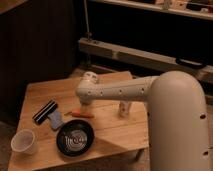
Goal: Place the eraser on the white sponge
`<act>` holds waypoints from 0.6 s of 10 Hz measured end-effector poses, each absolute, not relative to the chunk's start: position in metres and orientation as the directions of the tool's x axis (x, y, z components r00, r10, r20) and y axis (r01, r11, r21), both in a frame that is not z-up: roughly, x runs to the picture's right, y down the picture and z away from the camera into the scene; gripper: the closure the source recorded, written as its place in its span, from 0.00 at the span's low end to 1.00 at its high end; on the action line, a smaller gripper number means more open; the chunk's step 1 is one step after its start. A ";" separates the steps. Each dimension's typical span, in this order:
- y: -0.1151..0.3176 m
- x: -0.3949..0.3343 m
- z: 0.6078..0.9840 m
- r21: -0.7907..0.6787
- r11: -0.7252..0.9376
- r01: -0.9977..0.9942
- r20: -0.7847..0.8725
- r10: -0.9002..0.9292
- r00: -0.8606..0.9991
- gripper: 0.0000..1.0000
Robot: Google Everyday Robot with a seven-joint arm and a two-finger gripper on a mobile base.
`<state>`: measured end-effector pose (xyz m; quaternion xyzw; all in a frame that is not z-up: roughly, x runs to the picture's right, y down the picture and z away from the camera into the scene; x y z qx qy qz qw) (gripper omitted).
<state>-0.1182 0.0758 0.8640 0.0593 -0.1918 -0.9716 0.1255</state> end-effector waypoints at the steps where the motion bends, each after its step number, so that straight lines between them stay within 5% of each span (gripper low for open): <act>1: 0.076 -0.118 0.864 0.387 -0.895 0.221 -0.067 -0.267 -0.961 0.20; 6: 0.047 -0.148 0.861 0.358 -0.933 0.044 -0.195 -0.120 -0.973 0.20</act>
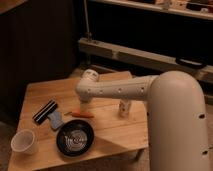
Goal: Place the eraser on the white sponge
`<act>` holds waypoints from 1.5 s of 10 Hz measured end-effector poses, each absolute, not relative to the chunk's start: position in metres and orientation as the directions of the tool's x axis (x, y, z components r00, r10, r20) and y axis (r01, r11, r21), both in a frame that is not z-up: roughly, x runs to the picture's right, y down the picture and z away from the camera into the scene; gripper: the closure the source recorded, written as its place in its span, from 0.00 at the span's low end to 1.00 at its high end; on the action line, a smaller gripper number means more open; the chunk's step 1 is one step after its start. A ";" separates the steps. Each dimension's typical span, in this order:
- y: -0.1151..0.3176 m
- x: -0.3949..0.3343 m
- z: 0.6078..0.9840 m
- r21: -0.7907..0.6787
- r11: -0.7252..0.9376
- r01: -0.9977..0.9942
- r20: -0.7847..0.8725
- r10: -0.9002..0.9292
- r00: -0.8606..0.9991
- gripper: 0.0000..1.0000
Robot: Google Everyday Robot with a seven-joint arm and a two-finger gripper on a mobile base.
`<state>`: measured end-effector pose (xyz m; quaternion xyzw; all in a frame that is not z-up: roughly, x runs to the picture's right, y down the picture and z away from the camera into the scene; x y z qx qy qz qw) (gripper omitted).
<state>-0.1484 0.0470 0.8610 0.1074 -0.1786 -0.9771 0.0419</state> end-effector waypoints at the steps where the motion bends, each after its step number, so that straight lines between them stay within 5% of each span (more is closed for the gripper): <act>1: 0.042 -0.157 0.859 0.350 -0.937 0.009 -0.219 -0.091 -0.971 0.20; 8: 0.036 -0.162 0.858 0.328 -0.944 -0.042 -0.250 -0.044 -0.967 0.20; 15: 0.038 -0.187 0.852 0.055 -0.836 -0.547 -0.450 0.468 -0.761 0.20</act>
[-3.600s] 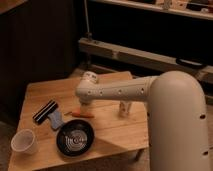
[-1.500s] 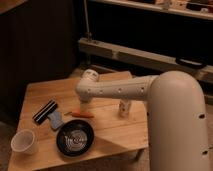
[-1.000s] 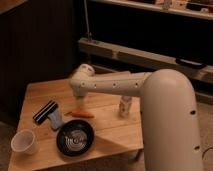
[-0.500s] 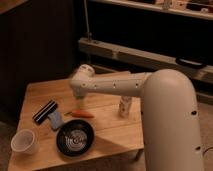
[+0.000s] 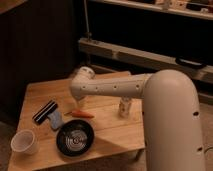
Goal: Place the eraser on the white sponge
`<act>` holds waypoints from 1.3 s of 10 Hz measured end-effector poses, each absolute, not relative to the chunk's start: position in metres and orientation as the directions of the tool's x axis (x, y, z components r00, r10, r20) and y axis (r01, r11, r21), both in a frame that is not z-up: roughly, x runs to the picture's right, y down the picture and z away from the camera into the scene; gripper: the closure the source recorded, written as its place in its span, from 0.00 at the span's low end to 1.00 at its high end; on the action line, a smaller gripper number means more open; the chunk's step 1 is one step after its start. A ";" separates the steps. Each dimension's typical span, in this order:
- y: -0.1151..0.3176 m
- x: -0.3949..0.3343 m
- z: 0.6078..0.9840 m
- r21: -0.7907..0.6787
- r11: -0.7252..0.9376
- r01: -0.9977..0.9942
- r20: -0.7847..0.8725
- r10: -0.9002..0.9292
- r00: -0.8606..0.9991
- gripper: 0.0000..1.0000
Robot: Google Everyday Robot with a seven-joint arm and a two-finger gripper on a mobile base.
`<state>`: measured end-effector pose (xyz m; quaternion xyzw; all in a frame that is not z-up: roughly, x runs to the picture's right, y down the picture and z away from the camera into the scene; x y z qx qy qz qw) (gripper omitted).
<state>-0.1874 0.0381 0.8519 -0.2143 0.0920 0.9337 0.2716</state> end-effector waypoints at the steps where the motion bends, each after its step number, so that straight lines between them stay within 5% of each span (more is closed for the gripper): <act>1: 0.036 -0.189 0.850 0.041 -0.810 -0.585 -0.457 0.506 -0.731 0.20; 7: 0.042 -0.303 0.778 0.102 -0.662 -0.743 -0.469 0.626 -0.623 0.20; 13: 0.053 -0.334 0.829 0.230 -0.569 -0.789 -0.458 0.652 -0.604 0.20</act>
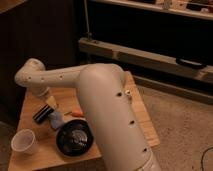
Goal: Place the eraser on the white sponge
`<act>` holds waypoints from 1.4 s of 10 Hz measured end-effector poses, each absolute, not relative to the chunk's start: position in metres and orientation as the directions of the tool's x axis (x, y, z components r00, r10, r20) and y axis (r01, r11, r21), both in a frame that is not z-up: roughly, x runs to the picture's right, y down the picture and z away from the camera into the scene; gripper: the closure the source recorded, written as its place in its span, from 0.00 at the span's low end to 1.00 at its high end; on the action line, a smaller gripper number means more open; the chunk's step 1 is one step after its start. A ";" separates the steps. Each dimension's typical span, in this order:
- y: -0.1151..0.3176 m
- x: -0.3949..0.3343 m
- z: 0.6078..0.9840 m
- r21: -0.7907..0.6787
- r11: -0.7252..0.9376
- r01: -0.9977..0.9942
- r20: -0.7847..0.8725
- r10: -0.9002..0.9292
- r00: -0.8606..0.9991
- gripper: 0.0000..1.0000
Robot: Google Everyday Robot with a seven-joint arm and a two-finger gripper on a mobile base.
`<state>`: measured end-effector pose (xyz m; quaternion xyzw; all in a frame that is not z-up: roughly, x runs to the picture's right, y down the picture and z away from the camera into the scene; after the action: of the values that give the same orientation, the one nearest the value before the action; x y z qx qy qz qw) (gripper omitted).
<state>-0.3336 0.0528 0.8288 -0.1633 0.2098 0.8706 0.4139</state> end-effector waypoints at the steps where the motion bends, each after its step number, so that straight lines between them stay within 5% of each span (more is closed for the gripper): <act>1: 0.055 -0.336 0.828 0.231 -0.565 -0.792 -0.465 0.651 -0.600 0.20; 14: 0.054 -0.333 0.830 0.228 -0.568 -0.791 -0.463 0.651 -0.601 0.20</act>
<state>-0.3329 0.0535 0.8303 -0.1661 0.2103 0.8697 0.4146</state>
